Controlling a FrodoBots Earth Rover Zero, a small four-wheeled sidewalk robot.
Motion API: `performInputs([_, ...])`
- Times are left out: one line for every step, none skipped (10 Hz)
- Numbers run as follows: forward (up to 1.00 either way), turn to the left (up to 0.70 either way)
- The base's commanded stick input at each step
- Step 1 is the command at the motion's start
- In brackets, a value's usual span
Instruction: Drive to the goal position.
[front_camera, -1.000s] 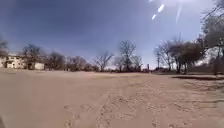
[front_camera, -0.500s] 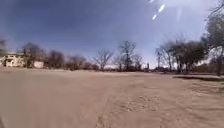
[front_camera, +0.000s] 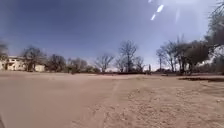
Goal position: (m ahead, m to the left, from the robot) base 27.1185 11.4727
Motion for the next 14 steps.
performInputs([1.00, 0.00])
performInputs([1.00, 0.00])
performInputs([1.00, 0.00])
performInputs([1.00, 0.00])
performInputs([1.00, 0.00])
performInputs([1.00, 0.00])
performInputs([1.00, 0.00])
performInputs([1.00, 0.00])
performInputs([1.00, 0.00])
performInputs([1.00, 0.00])
performInputs([1.00, 0.00])
performInputs([1.00, 0.00])
performInputs([1.00, 0.00])
performInputs([1.00, 0.00])
